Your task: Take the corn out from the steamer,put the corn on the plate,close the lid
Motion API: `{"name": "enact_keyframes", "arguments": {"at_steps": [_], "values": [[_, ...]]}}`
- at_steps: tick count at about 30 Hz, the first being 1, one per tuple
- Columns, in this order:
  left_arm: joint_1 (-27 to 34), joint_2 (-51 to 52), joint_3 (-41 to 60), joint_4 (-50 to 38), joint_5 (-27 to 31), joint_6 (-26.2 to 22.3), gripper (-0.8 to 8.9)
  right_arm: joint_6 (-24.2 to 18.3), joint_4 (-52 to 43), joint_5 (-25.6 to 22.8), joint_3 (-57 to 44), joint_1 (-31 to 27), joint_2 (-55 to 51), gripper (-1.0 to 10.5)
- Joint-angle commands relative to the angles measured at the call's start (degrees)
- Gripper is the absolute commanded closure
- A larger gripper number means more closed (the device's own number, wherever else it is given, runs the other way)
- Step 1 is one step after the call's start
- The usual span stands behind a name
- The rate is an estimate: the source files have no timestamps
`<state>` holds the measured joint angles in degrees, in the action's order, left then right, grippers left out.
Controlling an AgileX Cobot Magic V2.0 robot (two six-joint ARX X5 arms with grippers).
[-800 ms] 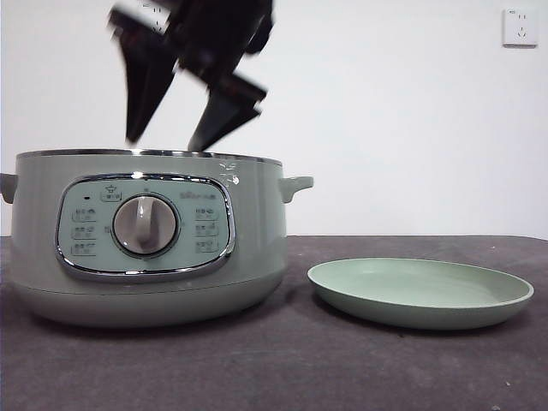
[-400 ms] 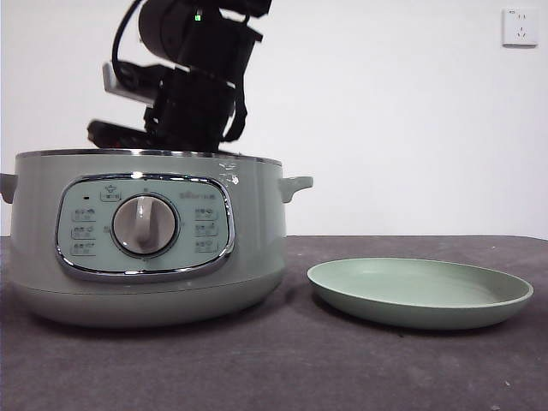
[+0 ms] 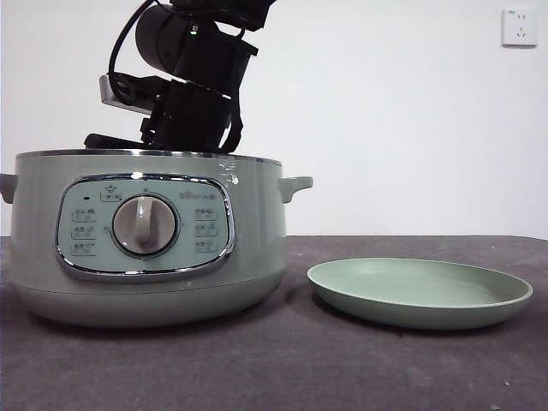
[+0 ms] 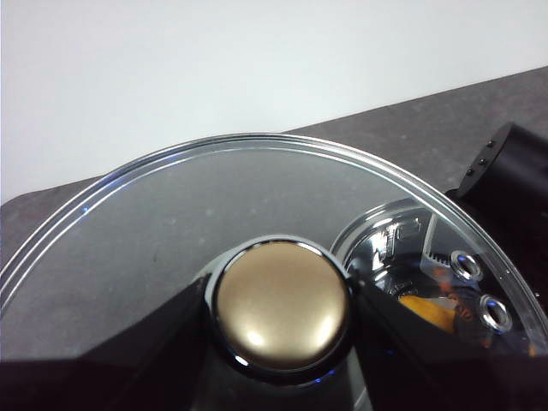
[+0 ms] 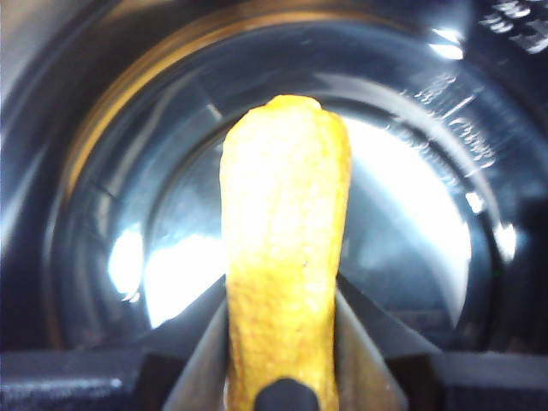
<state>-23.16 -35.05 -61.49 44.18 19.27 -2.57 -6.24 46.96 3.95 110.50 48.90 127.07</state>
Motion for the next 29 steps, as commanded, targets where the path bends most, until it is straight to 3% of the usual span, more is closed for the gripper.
{"name": "enact_keyframes", "arguments": {"at_steps": [1,6,12,18,22,24,29], "values": [[0.0,0.1,-0.5,-2.8,0.2,-0.5,8.22,0.4,1.6,-0.1,0.3,0.1,-3.5,9.6],[0.0,-2.5,-0.5,-3.2,0.0,-0.5,8.22,0.4,6.7,-0.5,0.3,-0.3,-10.0,9.6],[0.0,-7.2,-0.5,-5.5,-0.3,-0.5,8.22,0.4,15.7,-6.0,0.3,-1.4,-18.4,9.6],[0.0,-12.6,-0.5,-10.5,-6.3,-0.5,8.22,0.9,23.6,-5.9,0.3,-4.7,-24.2,9.6],[0.0,-15.7,-0.5,-13.6,-9.4,-0.5,8.22,3.9,31.5,-6.7,0.3,-8.3,-24.9,9.6],[0.0,-16.8,-0.5,-14.6,-10.7,-0.4,8.22,5.3,32.0,-8.9,-0.3,-10.3,-24.9,9.6],[0.0,-18.8,-0.5,-16.3,-12.2,0.0,8.22,7.1,32.0,-8.9,-2.6,-13.6,-24.9,9.6]]}}
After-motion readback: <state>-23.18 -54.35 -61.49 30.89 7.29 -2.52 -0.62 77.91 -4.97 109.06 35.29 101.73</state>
